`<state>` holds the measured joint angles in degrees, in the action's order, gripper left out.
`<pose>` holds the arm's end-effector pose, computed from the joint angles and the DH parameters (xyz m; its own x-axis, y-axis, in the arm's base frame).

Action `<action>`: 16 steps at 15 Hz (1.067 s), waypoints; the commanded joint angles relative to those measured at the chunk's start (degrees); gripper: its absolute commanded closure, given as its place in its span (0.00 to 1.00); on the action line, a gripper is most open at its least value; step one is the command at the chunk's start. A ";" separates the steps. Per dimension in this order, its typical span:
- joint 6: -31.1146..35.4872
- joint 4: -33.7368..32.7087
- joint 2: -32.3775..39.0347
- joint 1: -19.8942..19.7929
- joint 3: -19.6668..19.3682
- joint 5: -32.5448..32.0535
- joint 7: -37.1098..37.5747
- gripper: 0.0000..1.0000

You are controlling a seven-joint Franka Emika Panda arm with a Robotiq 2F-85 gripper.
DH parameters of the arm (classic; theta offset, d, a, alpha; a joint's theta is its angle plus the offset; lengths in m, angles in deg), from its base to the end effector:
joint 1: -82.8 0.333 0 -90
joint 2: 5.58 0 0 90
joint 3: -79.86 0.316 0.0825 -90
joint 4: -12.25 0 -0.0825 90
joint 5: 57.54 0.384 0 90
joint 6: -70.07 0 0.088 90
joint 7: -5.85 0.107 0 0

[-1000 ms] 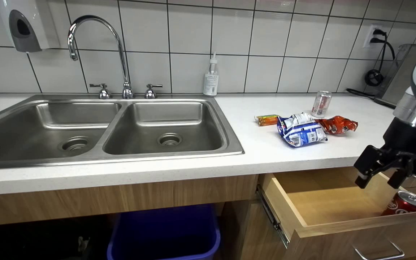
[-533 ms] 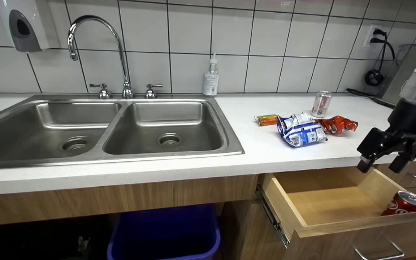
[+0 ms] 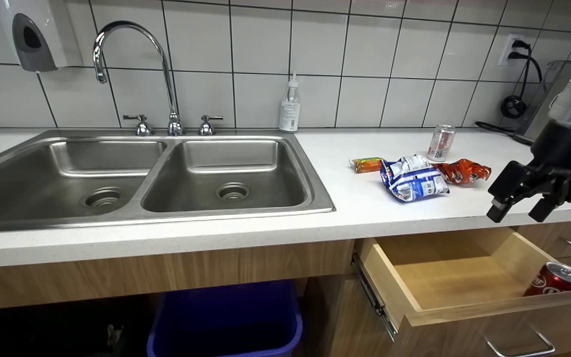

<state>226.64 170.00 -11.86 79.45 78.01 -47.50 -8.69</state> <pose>0.3978 -0.0425 0.2591 0.9949 0.0020 0.1007 0.0085 -0.9979 -0.0635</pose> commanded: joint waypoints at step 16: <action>-4.27 -19.12 10.76 1.21 -0.10 -6.86 0.39 0.00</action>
<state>224.68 156.31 -4.67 80.53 77.70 -53.05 -8.72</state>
